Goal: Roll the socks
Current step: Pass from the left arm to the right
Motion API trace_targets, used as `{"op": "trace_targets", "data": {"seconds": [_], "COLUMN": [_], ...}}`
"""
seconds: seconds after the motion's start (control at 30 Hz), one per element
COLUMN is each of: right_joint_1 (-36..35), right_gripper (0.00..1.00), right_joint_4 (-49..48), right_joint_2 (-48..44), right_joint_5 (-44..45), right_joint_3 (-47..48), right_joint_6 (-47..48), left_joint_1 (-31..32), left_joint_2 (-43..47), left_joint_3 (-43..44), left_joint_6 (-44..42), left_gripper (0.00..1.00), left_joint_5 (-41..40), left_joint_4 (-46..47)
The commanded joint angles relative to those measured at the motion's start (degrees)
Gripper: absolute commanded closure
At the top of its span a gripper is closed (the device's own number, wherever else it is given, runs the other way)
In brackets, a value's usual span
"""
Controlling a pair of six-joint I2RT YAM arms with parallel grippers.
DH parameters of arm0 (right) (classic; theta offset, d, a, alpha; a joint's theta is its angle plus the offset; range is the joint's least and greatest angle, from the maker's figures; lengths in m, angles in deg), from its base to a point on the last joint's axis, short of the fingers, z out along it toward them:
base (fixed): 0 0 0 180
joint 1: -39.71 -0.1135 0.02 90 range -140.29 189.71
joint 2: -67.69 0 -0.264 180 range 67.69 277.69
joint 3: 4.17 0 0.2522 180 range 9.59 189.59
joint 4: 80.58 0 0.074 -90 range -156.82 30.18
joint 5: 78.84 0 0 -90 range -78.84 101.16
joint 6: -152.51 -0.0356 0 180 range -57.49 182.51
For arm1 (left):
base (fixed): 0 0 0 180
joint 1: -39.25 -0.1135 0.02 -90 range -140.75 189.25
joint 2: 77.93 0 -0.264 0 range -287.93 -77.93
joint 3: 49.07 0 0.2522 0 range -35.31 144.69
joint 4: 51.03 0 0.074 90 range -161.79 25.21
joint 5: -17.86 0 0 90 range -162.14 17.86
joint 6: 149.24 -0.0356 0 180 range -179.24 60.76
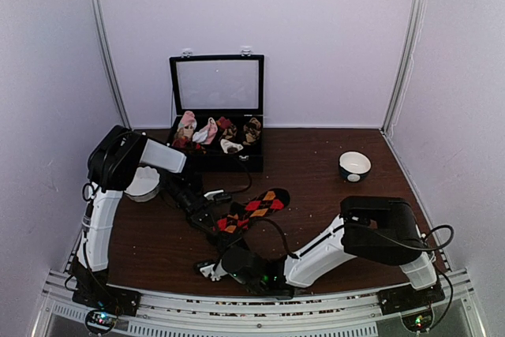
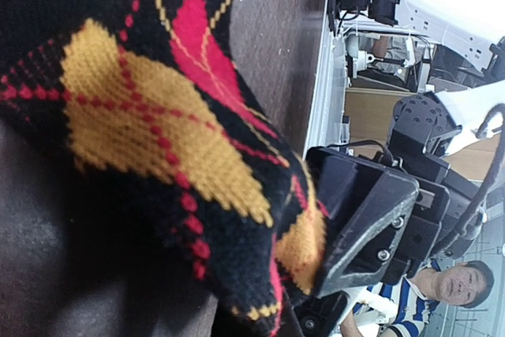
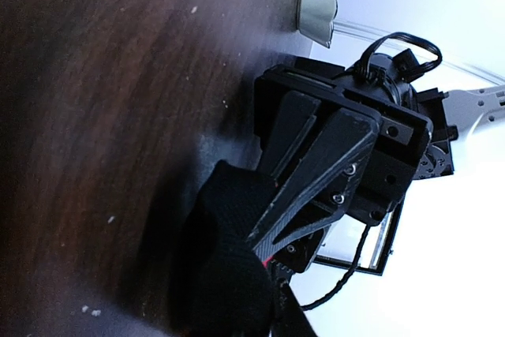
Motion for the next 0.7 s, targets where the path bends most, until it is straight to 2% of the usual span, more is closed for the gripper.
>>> {"op": "trace_targets", "data": {"seconds": [0.0, 0.1, 0.17, 0.27, 0.33, 0.4, 0.43, 0.5, 0.6, 0.63, 0.67], "right_joint_1": [-0.9, -1.5, -2.0, -2.2, -2.0, -2.0, -1.9, -1.7, -1.0, -0.6, -0.1], "right_gripper": [0.89, 0.99, 1.00, 1.00, 1.00, 1.00, 1.00, 1.00, 1.00, 1.00, 1.00], "right_joint_4": [-4.2, -2.0, 3.9, 17.5, 27.5, 33.7, 35.8, 39.3, 42.5, 43.3, 44.1], "right_joint_2": [0.5, -0.5, -2.6, -7.1, -10.1, -11.8, -12.2, -12.5, -13.0, -13.1, -13.2], "right_joint_5": [1.9, 1.8, 1.6, -0.8, -6.5, -12.4, -15.3, -20.1, -27.7, -30.1, -32.4], "right_joint_3": [-0.2, -1.6, -2.5, -3.3, -3.4, -3.3, -3.3, -2.7, -2.6, -2.5, -2.5], "right_joint_6": [0.5, -2.0, -8.1, -24.5, -39.6, -48.0, -51.3, -56.6, -62.8, -64.5, -66.0], "left_joint_1": [-0.5, -0.8, -1.1, -2.4, -3.8, -5.2, -6.0, -7.7, -8.9, -9.3, -9.6], "left_joint_2": [-1.0, -0.5, 0.6, 5.3, 9.6, 13.3, 15.1, 19.4, 24.1, 25.6, 27.2], "left_joint_3": [1.5, 1.9, 2.6, 2.6, 1.4, 0.5, -0.2, -2.5, -3.8, -4.1, -4.4], "left_joint_6": [-1.1, -0.4, -0.2, 0.4, 0.7, 1.1, 1.4, 2.4, 1.7, 1.5, 1.2], "left_gripper": [1.00, 1.00, 0.97, 0.92, 0.91, 0.88, 0.82, 0.57, 0.53, 0.42, 0.08], "left_joint_5": [0.4, -0.8, -3.2, -10.2, -14.6, -17.9, -18.9, -19.9, -20.7, -21.2, -21.6], "left_joint_4": [-0.7, 0.4, 0.9, 4.9, 7.9, 10.2, 11.6, 15.0, 16.5, 16.7, 17.0]}}
